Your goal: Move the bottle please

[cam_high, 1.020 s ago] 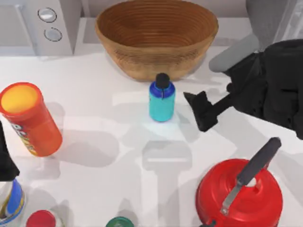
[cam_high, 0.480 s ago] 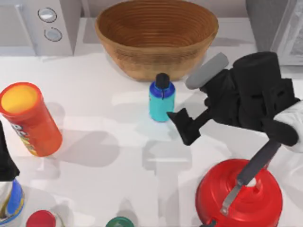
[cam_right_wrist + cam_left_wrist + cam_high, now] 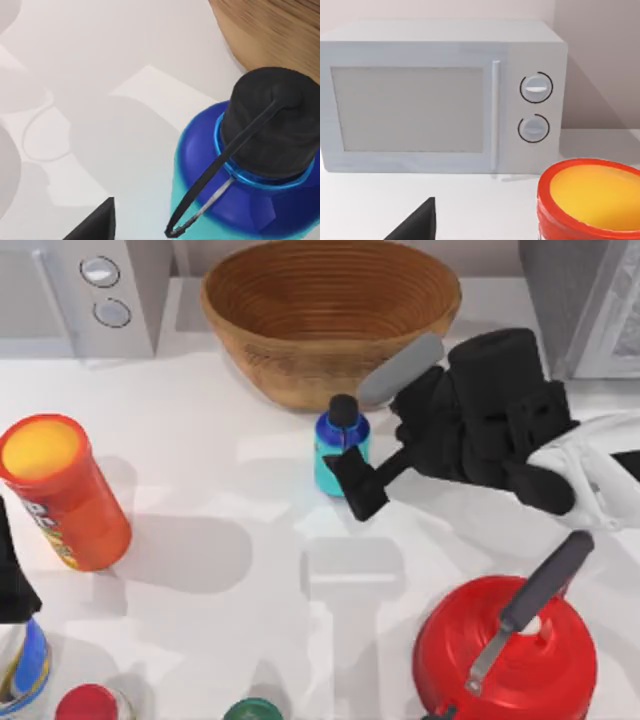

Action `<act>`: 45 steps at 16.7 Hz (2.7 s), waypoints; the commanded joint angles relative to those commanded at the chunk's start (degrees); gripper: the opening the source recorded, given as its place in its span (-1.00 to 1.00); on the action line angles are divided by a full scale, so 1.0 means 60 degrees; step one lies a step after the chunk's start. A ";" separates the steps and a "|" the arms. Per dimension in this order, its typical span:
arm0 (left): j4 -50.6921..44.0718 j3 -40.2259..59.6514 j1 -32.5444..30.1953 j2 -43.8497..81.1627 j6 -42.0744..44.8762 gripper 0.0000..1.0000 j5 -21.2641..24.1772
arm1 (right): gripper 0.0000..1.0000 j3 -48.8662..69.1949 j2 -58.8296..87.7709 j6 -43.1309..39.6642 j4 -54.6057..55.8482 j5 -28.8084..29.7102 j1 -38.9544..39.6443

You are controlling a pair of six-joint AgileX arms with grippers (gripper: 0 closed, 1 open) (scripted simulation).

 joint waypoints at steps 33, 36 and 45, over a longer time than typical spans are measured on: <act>0.0000 0.0000 0.0000 0.0000 0.0000 1.00 0.0000 | -1.00 0.1374 0.2383 0.0155 0.1025 0.0285 0.0277; 0.0000 0.0000 0.0000 0.0000 0.0000 1.00 0.0000 | -1.00 0.1390 0.2233 0.0234 0.0899 0.0325 0.0143; 0.0000 0.0000 0.0000 0.0000 0.0000 1.00 0.0000 | -1.00 -0.1830 -0.1831 0.1418 -0.0283 0.1261 -0.3692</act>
